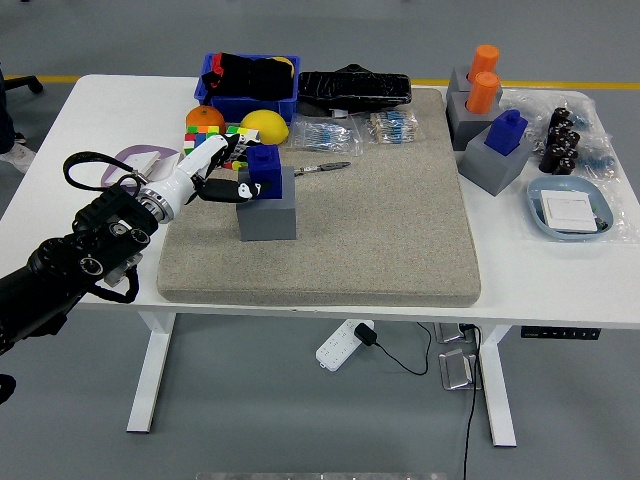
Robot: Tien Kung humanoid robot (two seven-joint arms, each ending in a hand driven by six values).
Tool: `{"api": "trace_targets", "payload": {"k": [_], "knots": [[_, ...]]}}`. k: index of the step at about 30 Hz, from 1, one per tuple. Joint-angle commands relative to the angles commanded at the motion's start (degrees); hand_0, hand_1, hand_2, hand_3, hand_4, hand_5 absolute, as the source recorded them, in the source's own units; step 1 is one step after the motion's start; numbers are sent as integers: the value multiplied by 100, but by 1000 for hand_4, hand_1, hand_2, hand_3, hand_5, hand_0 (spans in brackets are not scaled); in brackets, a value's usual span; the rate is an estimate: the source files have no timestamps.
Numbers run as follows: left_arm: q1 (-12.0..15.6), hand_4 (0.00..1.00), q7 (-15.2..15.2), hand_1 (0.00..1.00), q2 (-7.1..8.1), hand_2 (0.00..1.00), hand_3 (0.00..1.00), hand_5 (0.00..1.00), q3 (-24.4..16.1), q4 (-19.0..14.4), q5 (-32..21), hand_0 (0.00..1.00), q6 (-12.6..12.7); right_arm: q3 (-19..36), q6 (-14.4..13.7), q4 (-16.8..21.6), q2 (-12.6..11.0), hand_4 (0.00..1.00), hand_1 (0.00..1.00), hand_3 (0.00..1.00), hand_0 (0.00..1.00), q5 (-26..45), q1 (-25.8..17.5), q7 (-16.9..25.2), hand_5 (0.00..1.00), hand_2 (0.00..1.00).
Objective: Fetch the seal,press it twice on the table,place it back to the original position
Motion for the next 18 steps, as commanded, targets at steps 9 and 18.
{"api": "trace_targets", "payload": {"k": [9, 18], "knots": [[3, 582, 6, 610, 10, 463, 671, 2, 8, -4, -13, 822, 5, -42, 0, 1, -2, 785, 672, 618, 760, 11, 7, 0, 503, 664], [12, 583, 20, 582, 8, 434, 668, 2, 14, -17, -22, 821, 0, -56, -2, 0, -6, 785, 673, 621, 760, 10, 0, 1, 503, 664]]}}
